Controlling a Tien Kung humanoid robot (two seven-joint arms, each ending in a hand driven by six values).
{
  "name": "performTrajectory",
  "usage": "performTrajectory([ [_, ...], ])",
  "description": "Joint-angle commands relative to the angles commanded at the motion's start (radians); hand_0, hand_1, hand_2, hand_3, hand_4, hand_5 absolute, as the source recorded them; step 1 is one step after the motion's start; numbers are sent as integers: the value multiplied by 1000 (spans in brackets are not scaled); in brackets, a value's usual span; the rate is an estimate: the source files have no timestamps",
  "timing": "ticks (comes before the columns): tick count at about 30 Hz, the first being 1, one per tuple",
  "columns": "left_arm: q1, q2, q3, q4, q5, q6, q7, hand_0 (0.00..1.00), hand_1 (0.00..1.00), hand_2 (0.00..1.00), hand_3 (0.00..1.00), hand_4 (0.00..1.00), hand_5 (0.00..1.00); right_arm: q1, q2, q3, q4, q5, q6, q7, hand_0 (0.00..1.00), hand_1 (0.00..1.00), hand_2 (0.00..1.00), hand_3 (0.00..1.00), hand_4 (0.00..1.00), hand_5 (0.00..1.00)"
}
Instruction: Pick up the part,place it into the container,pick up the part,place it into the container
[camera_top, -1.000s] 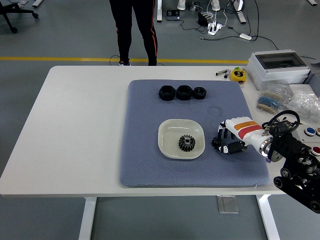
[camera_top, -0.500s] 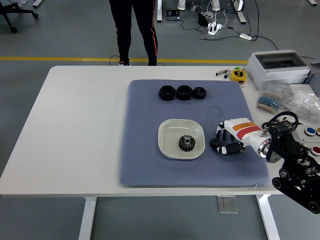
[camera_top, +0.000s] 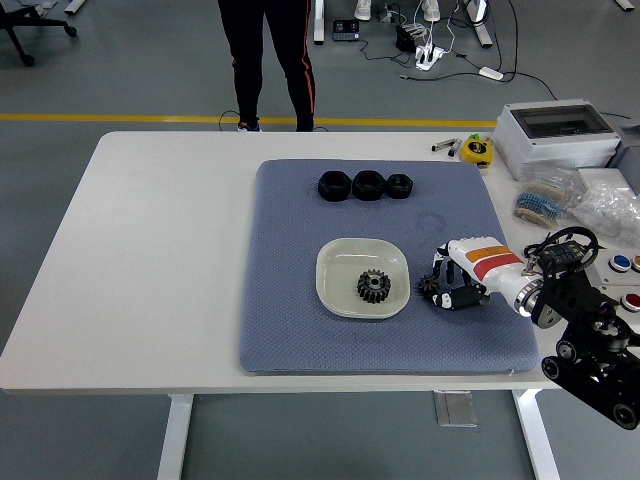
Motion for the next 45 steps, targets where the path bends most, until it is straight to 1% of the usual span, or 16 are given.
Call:
performTrajectory([
  [8,-1,0,8,0,-13,1,-3,641,628,668,611,611,656,0,-6,7,6,5,-2,0,85,208,357,445,817,352],
  [15,-1,-1,-1,0,3,-1,0,639,629,670,612,611,657,0,-8,13,12,6,-3,-1,82,206,351,447,820,351],
  [18,1,0,-5,0,10,-2,0,639,629,670,612,611,657,-1,-10,17,18,0,5,-3,82,206,351,447,820,351],
  [19,1,1,-6,0,11,-2,0,642,627,668,612,611,657,-1,-11,19,20,-3,7,-5,82,206,352,455,832,324],
  [23,2,1,-2,0,8,-3,-1,642,627,668,612,611,657,-12,-25,52,57,-55,22,-28,82,206,352,455,832,324],
  [24,2,1,-2,0,6,-2,-1,642,627,668,612,611,657,-13,-30,64,72,-66,27,-35,82,206,352,455,832,324],
  [25,2,1,-3,0,7,-2,-1,641,627,665,612,611,658,-13,-34,72,82,-75,37,-41,68,180,328,457,849,327],
  [28,2,2,-4,1,9,-3,-2,641,627,665,612,611,658,-13,-44,87,105,-94,59,-50,68,180,328,457,849,327],
  [30,2,1,-6,1,9,-3,-2,641,627,665,612,611,658,-17,-51,100,121,-109,65,-55,68,180,328,457,849,327],
  [31,1,1,-4,2,5,-1,-2,641,627,666,612,610,657,-17,-55,107,131,-119,66,-58,75,196,344,460,891,417],
  [34,0,-2,4,2,-14,6,-5,641,627,666,612,610,657,-16,-61,120,152,-137,76,-68,75,196,344,460,891,417],
  [37,-2,-4,-3,4,4,6,-3,640,627,663,611,612,661,-20,-67,131,166,-149,94,-77,75,196,344,460,891,417],
  [38,-2,-3,-3,4,6,6,-3,640,627,663,611,612,661,-24,-69,135,169,-150,94,-77,195,318,467,548,998,466],
  [43,0,0,5,3,-20,4,-8,640,627,663,611,612,661,-33,-77,146,158,-145,107,-76,195,318,467,548,998,466],
  [44,0,1,7,3,-22,4,-8,641,627,664,612,613,661,-29,-75,145,151,-142,110,-75,382,556,684,701,998,486],
  [45,-1,1,8,3,-23,3,-8,641,627,664,612,613,661,-24,-73,143,143,-138,113,-73,382,556,684,701,998,486],
])
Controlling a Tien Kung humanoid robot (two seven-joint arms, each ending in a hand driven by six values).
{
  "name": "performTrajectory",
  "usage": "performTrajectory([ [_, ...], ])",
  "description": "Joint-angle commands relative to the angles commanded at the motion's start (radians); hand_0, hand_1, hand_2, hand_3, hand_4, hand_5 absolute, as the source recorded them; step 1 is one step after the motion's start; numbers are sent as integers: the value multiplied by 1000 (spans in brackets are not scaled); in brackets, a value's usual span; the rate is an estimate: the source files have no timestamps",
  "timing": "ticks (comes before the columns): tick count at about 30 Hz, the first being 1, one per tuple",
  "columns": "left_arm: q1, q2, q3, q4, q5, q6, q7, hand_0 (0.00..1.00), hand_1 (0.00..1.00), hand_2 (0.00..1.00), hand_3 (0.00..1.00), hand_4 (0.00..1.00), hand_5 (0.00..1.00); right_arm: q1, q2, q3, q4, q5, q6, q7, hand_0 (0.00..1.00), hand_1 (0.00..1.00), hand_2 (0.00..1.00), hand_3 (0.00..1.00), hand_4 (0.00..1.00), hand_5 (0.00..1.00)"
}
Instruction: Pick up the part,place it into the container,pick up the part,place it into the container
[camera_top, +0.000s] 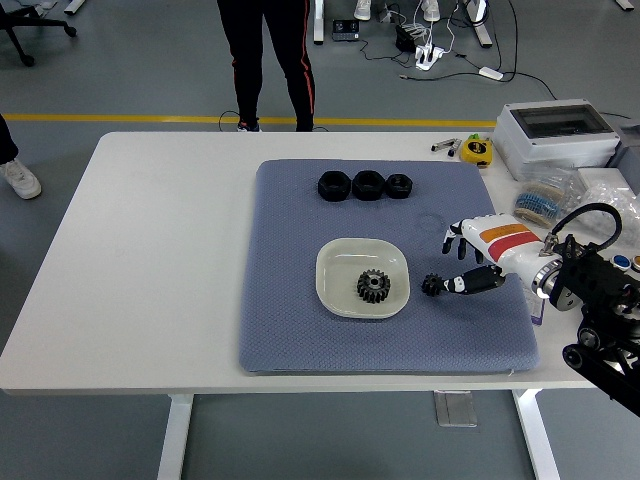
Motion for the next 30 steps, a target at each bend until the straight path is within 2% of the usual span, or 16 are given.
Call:
performTrajectory([
  [4,-2,-2,3,0,-6,2,0,641,627,664,612,613,661,16,11,-18,-27,10,3,8,382,556,684,701,998,486],
  [5,-1,-3,2,0,-3,3,1,640,627,664,613,612,660,19,16,-24,-33,14,5,10,441,587,709,711,998,485],
  [16,-4,-5,1,0,3,6,2,638,626,665,612,611,659,30,45,-79,-86,55,4,28,452,587,698,678,998,477],
  [17,-4,-5,2,0,3,5,1,639,626,664,612,611,659,31,49,-84,-93,61,-1,30,432,559,664,617,998,470],
  [22,-7,-4,1,-1,7,2,2,639,626,664,612,611,659,35,63,-99,-122,87,-23,40,432,559,664,617,998,470],
  [23,-8,-3,4,-1,5,2,1,639,627,664,612,610,658,36,65,-100,-128,92,-25,42,399,520,597,561,970,463],
  [28,-7,-4,0,-1,12,0,2,639,627,664,612,610,658,36,76,-114,-166,122,-45,52,399,520,597,561,970,463],
  [29,-7,-3,1,-2,12,0,2,639,627,664,611,610,657,35,76,-116,-171,125,-46,53,347,474,542,533,922,449],
  [30,-6,-3,3,-2,10,-1,2,639,627,664,611,610,657,34,77,-118,-175,127,-47,53,347,474,542,533,922,449],
])
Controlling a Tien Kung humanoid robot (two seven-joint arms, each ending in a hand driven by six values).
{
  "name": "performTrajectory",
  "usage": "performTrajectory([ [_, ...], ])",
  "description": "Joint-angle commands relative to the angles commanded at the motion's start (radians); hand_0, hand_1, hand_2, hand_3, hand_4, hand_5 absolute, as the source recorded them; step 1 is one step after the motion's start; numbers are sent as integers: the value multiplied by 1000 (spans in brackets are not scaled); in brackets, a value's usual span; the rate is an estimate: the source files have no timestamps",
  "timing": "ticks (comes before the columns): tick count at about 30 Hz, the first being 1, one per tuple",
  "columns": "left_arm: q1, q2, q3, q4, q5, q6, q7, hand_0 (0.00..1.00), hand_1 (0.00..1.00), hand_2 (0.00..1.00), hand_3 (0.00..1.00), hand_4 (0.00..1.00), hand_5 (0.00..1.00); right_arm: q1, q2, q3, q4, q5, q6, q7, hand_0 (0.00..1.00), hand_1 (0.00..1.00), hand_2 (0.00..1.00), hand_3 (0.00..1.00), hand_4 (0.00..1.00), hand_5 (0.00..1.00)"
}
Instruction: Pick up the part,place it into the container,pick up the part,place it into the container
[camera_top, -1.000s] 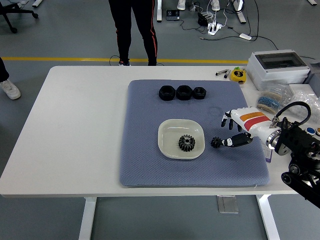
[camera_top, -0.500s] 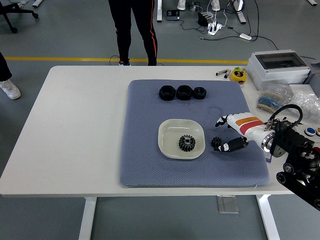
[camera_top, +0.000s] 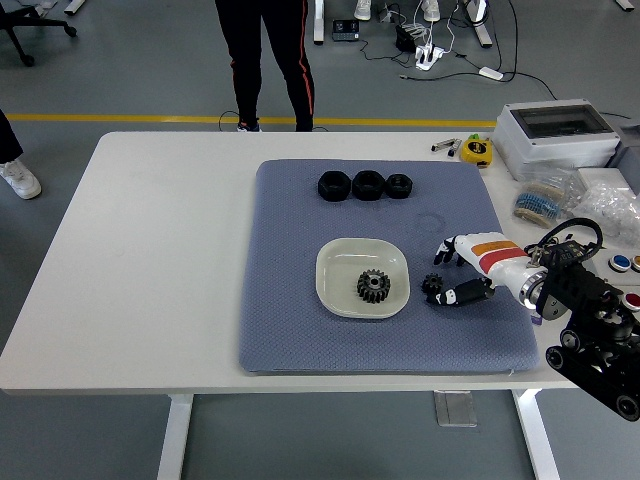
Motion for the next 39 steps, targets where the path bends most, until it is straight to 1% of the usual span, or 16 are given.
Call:
performTrajectory([
  [4,-2,1,2,0,-3,-1,0,639,627,664,611,610,657,-2,2,-4,-10,10,-7,7,347,474,542,533,922,449],
  [5,-3,1,2,0,-1,-2,0,639,628,664,611,610,658,-2,2,-5,-11,12,-8,9,314,448,517,517,900,449],
  [10,-6,0,0,0,1,0,1,639,628,664,611,610,658,-4,1,-9,-4,21,-24,21,314,448,517,517,900,449],
  [11,-6,0,0,0,1,-1,1,640,626,664,612,609,656,-5,1,-10,-2,21,-26,23,282,436,506,511,878,448],
  [16,-9,0,1,0,2,-2,1,640,626,664,612,609,656,-10,1,-8,8,25,-36,30,282,436,506,511,878,448],
  [17,-10,0,1,0,2,-2,1,640,627,665,611,610,656,-11,0,-8,9,25,-37,30,259,420,497,505,874,451],
  [22,-12,-1,-1,0,7,-3,1,640,627,665,611,610,656,-20,-3,-4,24,22,-44,37,259,420,497,505,874,451],
  [23,-12,-1,-2,-1,9,-3,2,640,627,663,611,611,656,-21,-3,-4,24,22,-46,38,247,412,487,501,869,450],
  [28,-14,-1,-1,-1,10,-4,2,640,627,663,611,611,656,-24,-1,-8,21,24,-50,41,247,412,487,501,869,450],
  [29,-14,-1,-1,-1,10,-4,2,641,627,665,612,612,655,-25,-1,-9,20,25,-50,42,218,393,476,499,851,449],
  [34,-15,-1,-2,-1,14,-5,2,641,627,665,612,612,655,-24,1,-12,12,32,-57,44,218,393,476,499,851,449],
  [35,-15,-1,-3,-1,15,-5,2,642,627,665,612,613,656,-24,1,-13,11,33,-59,44,162,343,449,495,825,464],
  [39,-13,0,-8,-1,26,-7,4,642,627,665,612,613,656,-27,2,-15,7,43,-67,51,162,343,449,495,825,464],
])
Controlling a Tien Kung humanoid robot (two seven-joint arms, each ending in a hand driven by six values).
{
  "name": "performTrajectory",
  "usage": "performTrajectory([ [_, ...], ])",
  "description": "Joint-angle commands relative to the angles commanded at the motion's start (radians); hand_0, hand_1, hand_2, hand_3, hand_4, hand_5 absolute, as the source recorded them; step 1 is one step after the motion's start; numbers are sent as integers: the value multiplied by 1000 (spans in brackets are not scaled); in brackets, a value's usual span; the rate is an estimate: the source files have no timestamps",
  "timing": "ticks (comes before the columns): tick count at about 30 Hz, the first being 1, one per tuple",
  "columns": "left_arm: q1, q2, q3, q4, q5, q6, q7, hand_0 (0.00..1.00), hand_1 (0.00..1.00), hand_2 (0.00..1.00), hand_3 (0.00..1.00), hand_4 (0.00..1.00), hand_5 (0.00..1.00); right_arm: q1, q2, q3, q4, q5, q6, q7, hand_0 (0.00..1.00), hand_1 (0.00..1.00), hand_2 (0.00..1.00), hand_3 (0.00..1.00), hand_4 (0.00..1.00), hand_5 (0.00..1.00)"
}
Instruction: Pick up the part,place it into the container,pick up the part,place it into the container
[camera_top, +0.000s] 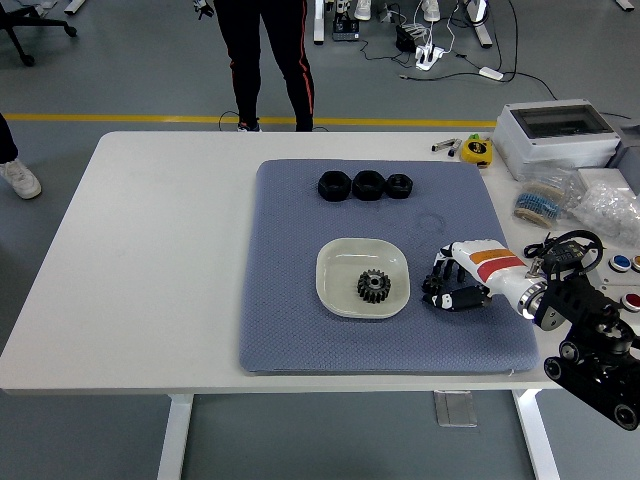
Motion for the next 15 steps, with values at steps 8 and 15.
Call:
performTrajectory([
  [8,1,0,-6,0,12,-2,3,642,627,665,611,612,654,-7,5,-6,-6,10,-9,7,105,299,427,494,799,480],
  [15,0,0,-5,0,12,-2,2,642,627,666,612,613,653,-9,9,-11,-8,15,-25,8,59,241,389,477,765,490],
])
